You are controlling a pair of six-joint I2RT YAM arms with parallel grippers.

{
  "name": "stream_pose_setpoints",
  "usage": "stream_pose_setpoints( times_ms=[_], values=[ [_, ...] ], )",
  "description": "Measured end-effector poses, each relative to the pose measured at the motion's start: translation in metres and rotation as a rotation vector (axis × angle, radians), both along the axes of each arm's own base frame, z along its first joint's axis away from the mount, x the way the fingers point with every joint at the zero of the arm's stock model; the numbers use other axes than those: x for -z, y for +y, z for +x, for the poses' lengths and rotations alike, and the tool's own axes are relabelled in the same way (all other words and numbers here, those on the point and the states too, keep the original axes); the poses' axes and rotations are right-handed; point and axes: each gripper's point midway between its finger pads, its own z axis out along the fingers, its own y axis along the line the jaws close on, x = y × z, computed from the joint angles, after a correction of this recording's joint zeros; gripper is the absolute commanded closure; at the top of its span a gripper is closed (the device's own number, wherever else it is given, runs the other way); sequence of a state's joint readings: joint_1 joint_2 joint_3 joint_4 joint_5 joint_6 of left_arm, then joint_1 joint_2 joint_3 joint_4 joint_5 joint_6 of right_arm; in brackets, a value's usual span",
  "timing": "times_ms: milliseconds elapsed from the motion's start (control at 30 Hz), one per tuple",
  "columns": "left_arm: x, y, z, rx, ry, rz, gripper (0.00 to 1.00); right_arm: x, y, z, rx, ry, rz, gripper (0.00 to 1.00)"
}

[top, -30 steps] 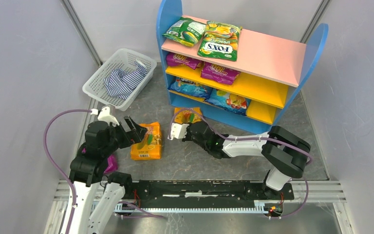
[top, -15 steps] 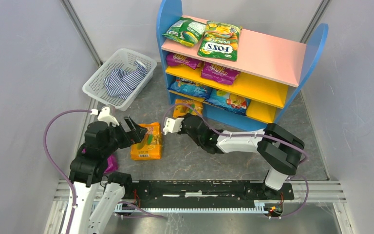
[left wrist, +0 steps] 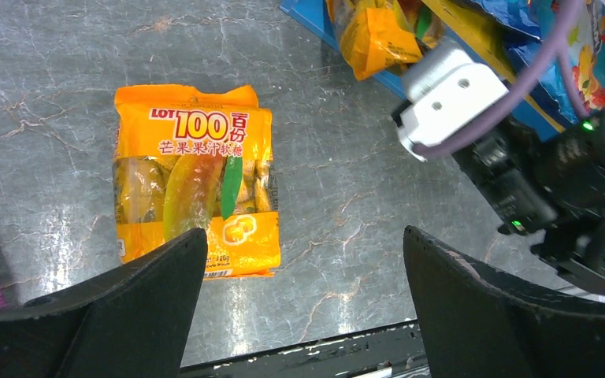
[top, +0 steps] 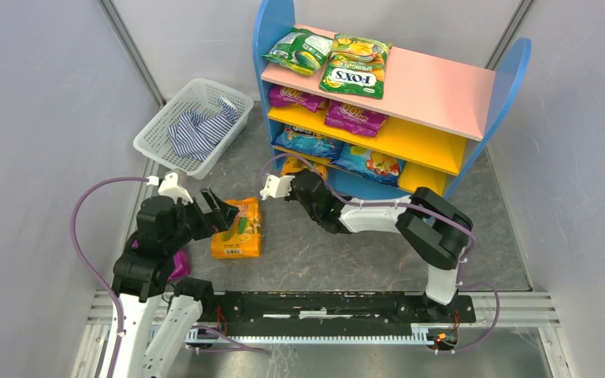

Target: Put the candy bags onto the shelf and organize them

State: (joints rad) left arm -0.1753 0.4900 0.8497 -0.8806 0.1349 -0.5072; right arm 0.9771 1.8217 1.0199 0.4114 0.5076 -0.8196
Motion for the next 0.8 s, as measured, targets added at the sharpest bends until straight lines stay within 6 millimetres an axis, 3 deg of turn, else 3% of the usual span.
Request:
stream_pose_setpoints(
  times_ms=[200, 400, 600, 667, 800],
  values=[
    [0.000, 0.001, 0.000, -0.003, 0.000, 0.000, 0.00, 0.031, 0.010, 0.029, 0.027, 0.015, -0.010, 1.00],
    [0.000, 0.001, 0.001, -0.005, 0.001, 0.000, 0.00, 0.031, 0.020, 0.062, 0.060, 0.002, 0.042, 0.91],
    [0.001, 0.001, 0.001, -0.005, 0.008, 0.002, 0.00, 0.034, 0.018, 0.078, 0.096, -0.002, 0.069, 0.83],
    [0.002, 0.001, 0.001, -0.005, 0.008, 0.002, 0.00, 0.033, 0.017, 0.079, 0.104, -0.010, 0.073, 0.72],
    [0.002, 0.001, 0.002, -0.008, 0.013, 0.002, 0.00, 0.040, 0.028, 0.077, 0.066, 0.016, 0.107, 0.36]
  ],
)
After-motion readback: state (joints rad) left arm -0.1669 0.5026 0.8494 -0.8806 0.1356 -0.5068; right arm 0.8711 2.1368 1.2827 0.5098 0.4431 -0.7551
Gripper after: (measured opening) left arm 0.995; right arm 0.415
